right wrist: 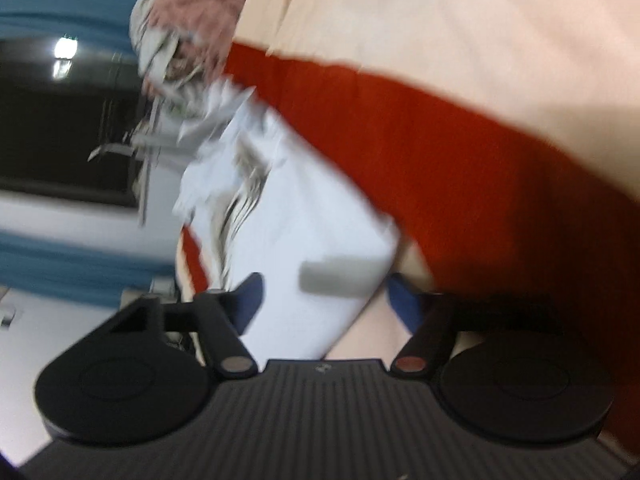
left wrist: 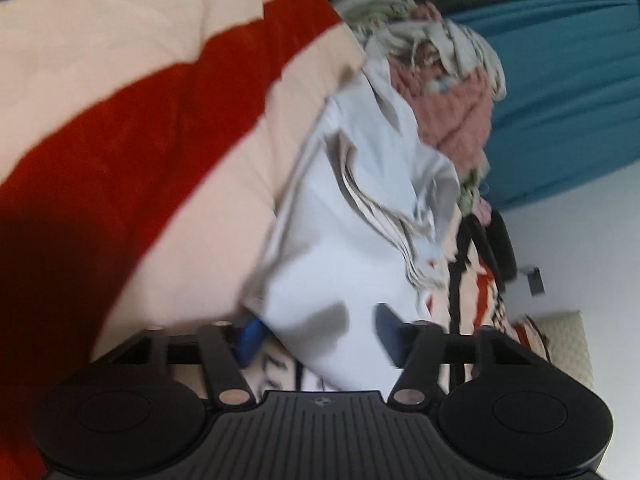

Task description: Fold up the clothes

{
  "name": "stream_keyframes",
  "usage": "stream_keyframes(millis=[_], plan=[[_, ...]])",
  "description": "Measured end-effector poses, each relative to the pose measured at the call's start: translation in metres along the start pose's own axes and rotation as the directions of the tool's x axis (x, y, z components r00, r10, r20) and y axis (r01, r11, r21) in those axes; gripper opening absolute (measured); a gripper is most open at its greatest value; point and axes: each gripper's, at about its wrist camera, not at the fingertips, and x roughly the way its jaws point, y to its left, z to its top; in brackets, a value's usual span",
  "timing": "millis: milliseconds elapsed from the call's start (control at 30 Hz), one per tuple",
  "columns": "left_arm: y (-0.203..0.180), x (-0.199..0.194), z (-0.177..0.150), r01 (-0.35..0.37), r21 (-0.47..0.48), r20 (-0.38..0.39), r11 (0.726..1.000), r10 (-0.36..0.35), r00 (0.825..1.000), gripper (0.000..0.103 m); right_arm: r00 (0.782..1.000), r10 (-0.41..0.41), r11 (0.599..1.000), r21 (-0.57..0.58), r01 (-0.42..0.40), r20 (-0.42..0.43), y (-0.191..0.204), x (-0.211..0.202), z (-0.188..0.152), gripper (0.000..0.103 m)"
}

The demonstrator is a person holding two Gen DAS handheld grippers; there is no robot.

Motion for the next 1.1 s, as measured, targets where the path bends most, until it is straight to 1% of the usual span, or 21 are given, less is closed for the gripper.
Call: stream_keyframes(millis=[33, 67, 100, 133, 167, 200, 267, 400, 567, 700, 767, 867, 1000, 1033, 1100], plan=[[0.001, 0.002, 0.001, -0.010, -0.004, 0.006, 1.000, 0.010, 1.000, 0.037, 1.000, -0.006, 1.000, -0.013, 0.006, 0.014, 0.002, 0.000, 0.000, 0.050], [0.001, 0.003, 0.002, -0.016, -0.006, 0.013, 1.000, 0.017, 1.000, 0.023, 1.000, -0.012, 1.000, -0.026, 0.013, 0.027, 0.003, 0.001, 0.000, 0.037], [0.000, 0.003, 0.003, -0.009, -0.003, 0.026, 1.000, 0.009, 1.000, 0.015, 0.999, -0.018, 0.999, -0.039, 0.019, 0.041, 0.005, 0.001, 0.000, 0.028], [0.000, 0.003, 0.004, -0.002, 0.000, 0.038, 1.000, 0.002, 0.999, 0.014, 0.998, -0.023, 0.998, -0.051, 0.026, 0.055, 0.006, 0.001, -0.001, 0.024], [-0.002, 0.003, 0.004, 0.005, 0.004, 0.049, 1.000, -0.006, 0.999, 0.010, 0.997, -0.028, 0.997, -0.064, 0.033, 0.069, 0.008, 0.001, -0.001, 0.016], [-0.004, 0.000, 0.004, 0.014, 0.016, 0.060, 1.000, -0.015, 0.998, 0.009, 0.996, -0.033, 0.996, -0.076, 0.040, 0.083, 0.010, 0.002, -0.001, 0.012], [-0.010, -0.006, 0.003, 0.034, 0.038, 0.086, 0.999, -0.037, 0.996, 0.008, 0.994, -0.016, 0.994, -0.106, 0.027, 0.105, 0.014, -0.005, -0.001, 0.008], [-0.018, -0.028, 0.000, 0.086, 0.062, 0.136, 0.994, -0.094, 0.986, 0.006, 0.989, 0.072, 0.984, -0.172, -0.049, 0.132, 0.028, -0.024, 0.002, 0.006], [-0.027, -0.067, -0.009, 0.173, 0.088, 0.176, 0.981, -0.187, 0.966, 0.005, 0.973, 0.167, 0.957, -0.265, -0.121, 0.159, 0.045, -0.060, -0.008, 0.005], [-0.035, -0.105, -0.027, 0.201, 0.132, 0.205, 0.971, -0.225, 0.953, 0.005, 0.961, 0.211, 0.934, -0.326, -0.144, 0.180, 0.049, -0.097, -0.025, 0.005], [-0.035, -0.127, -0.044, 0.202, 0.158, 0.216, 0.967, -0.233, 0.948, 0.005, 0.956, 0.228, 0.926, -0.345, -0.154, 0.186, 0.045, -0.117, -0.037, 0.005], [-0.030, -0.159, -0.074, 0.211, 0.168, 0.221, 0.963, -0.245, 0.944, 0.005, 0.950, 0.233, 0.912, -0.387, -0.139, 0.208, 0.029, -0.153, -0.060, 0.005], [-0.023, -0.189, -0.106, 0.207, 0.165, 0.219, 0.964, -0.240, 0.946, 0.005, 0.946, 0.224, 0.895, -0.433, -0.105, 0.235, 0.012, -0.194, -0.082, 0.005], [-0.022, -0.193, -0.113, 0.203, 0.166, 0.220, 0.965, -0.237, 0.946, 0.005, 0.945, 0.220, 0.891, -0.444, -0.094, 0.242, 0.012, -0.197, -0.084, 0.005], [-0.029, -0.193, -0.110, 0.199, 0.165, 0.225, 0.966, -0.233, 0.946, 0.005, 0.943, 0.212, 0.882, -0.465, -0.073, 0.256, 0.013, -0.203, -0.087, 0.005]])
